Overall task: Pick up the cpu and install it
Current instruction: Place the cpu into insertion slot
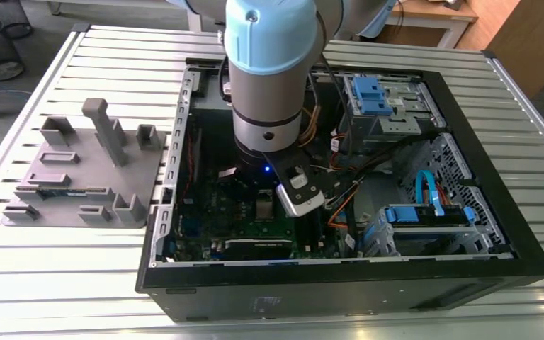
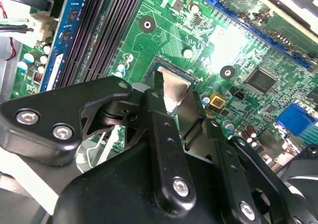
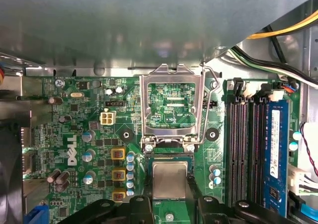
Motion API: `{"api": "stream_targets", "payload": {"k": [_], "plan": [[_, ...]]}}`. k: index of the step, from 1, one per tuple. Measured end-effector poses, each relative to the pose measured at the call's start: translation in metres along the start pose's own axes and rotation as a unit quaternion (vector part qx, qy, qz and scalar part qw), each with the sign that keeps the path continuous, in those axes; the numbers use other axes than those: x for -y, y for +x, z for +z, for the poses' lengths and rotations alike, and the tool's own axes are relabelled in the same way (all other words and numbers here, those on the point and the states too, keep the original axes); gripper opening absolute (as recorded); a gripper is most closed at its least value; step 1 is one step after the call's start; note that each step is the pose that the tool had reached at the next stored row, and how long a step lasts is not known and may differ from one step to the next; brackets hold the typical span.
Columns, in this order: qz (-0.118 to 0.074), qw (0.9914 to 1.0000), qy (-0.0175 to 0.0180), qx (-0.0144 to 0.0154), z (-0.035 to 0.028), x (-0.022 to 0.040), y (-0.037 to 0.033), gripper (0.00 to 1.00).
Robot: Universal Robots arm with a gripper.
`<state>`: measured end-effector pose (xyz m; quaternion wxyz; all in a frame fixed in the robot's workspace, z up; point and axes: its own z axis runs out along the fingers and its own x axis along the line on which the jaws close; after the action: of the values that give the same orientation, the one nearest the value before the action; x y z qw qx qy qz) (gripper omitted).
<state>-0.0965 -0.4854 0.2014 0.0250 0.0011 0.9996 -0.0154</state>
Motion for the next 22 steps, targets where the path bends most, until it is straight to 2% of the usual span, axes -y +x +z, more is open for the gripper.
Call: {"api": "stream_targets", "payload": {"k": [22], "plan": [[0.0,1.0,0.0001,0.0,-0.003,0.0001,-0.0001,0.37]]}}
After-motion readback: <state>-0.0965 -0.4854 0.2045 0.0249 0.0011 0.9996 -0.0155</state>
